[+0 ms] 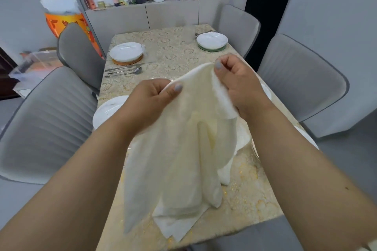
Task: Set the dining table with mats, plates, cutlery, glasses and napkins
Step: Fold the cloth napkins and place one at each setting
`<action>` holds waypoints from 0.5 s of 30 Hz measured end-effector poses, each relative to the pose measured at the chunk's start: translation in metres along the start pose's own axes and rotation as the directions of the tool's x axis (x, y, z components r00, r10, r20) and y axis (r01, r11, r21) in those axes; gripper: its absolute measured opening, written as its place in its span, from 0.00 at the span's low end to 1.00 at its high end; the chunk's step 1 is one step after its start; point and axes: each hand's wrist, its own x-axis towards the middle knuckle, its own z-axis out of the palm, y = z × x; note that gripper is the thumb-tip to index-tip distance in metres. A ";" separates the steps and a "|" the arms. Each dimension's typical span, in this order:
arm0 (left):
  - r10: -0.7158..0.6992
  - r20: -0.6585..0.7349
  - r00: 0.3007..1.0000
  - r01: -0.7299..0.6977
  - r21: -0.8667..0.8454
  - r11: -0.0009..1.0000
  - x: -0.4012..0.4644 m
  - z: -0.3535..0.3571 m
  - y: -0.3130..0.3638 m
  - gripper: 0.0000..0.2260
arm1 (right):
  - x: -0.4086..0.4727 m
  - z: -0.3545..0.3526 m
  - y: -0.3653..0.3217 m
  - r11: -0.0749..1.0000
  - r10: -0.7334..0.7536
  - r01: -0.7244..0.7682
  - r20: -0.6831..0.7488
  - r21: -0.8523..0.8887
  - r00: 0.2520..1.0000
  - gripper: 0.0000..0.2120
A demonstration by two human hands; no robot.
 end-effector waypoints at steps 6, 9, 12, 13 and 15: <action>-0.263 0.071 0.962 0.263 0.014 0.965 -0.036 0.055 -0.064 0.20 | -0.021 -0.014 0.073 0.889 0.362 -0.276 0.194 -0.365 0.912 0.12; -0.419 0.077 0.905 0.424 -0.242 0.872 -0.055 0.060 -0.083 0.22 | -0.025 -0.023 0.106 0.882 0.441 -0.377 0.215 -0.281 0.871 0.13; -0.487 0.103 0.867 0.497 -0.256 0.829 -0.072 0.050 -0.089 0.16 | -0.023 -0.025 0.124 0.861 0.473 -0.413 0.169 -0.296 0.864 0.09; -0.496 0.131 0.858 0.513 -0.195 0.836 -0.077 0.047 -0.091 0.16 | -0.023 -0.022 0.128 0.842 0.482 -0.404 0.160 -0.357 0.861 0.16; -0.521 0.187 0.833 0.543 -0.088 0.835 -0.086 0.044 -0.094 0.16 | -0.024 -0.014 0.135 0.776 0.492 -0.333 0.182 -0.536 0.852 0.31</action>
